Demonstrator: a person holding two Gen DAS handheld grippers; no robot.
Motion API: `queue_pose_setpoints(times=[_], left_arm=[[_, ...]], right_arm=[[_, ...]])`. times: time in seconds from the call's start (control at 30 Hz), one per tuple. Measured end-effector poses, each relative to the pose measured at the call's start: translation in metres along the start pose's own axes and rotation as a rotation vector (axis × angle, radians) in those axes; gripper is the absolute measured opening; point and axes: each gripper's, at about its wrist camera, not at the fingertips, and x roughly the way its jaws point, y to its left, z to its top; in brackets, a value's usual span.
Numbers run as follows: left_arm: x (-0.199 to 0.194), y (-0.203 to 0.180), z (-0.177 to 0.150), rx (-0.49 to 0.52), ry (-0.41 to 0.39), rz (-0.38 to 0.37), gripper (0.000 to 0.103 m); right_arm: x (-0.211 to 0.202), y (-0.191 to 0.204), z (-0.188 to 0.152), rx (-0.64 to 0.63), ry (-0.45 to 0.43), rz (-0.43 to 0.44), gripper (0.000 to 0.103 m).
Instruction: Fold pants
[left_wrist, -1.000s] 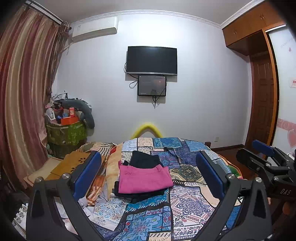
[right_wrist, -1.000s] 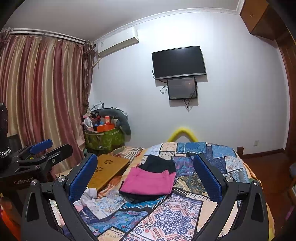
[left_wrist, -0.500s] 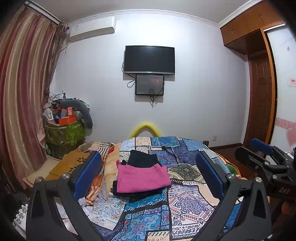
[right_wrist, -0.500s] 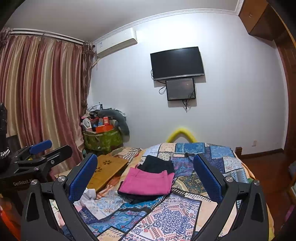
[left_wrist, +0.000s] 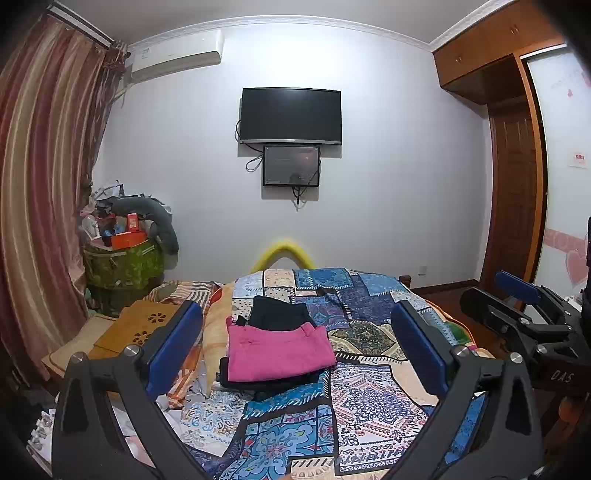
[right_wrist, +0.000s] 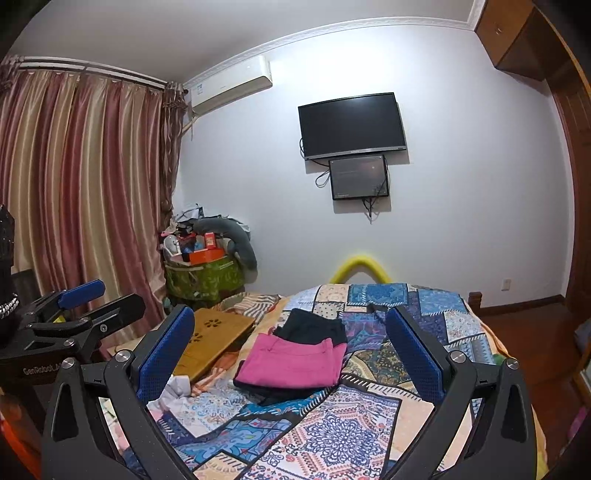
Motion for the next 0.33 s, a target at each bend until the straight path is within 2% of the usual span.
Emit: queue_pose_setpoints(times=[0.33], left_arm=[[0.0064, 0.0042, -0.001, -0.008, 0.02, -0.015, 0.103]], right_arm=[[0.007, -0.0049, -0.0036, 0.01, 0.016, -0.012, 0.103]])
